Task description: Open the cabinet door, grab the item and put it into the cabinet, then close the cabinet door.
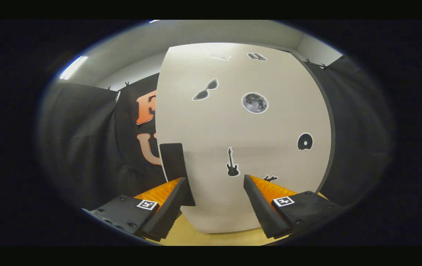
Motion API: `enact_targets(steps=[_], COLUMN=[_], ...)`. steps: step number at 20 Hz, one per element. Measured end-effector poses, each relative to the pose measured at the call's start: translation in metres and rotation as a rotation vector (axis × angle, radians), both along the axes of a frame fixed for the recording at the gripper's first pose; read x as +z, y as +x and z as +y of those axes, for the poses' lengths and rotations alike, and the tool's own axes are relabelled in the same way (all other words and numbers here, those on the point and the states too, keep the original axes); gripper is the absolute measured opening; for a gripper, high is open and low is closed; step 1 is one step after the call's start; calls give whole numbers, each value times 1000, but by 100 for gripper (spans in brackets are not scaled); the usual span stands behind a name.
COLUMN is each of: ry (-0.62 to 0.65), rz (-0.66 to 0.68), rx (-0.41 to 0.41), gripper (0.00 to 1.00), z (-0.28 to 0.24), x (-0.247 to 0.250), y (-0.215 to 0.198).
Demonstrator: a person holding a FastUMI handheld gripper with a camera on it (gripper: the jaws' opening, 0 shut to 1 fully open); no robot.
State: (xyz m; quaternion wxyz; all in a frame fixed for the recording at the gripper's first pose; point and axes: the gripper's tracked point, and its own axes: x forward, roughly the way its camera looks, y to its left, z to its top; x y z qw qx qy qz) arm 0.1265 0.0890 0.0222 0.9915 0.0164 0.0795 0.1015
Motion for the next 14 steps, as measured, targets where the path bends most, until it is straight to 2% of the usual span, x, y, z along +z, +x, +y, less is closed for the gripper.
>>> enact_targets(steps=[14], ry=[-88], rz=[-21], rx=[-97], gripper=[96], z=[1], x=[-3], y=[36])
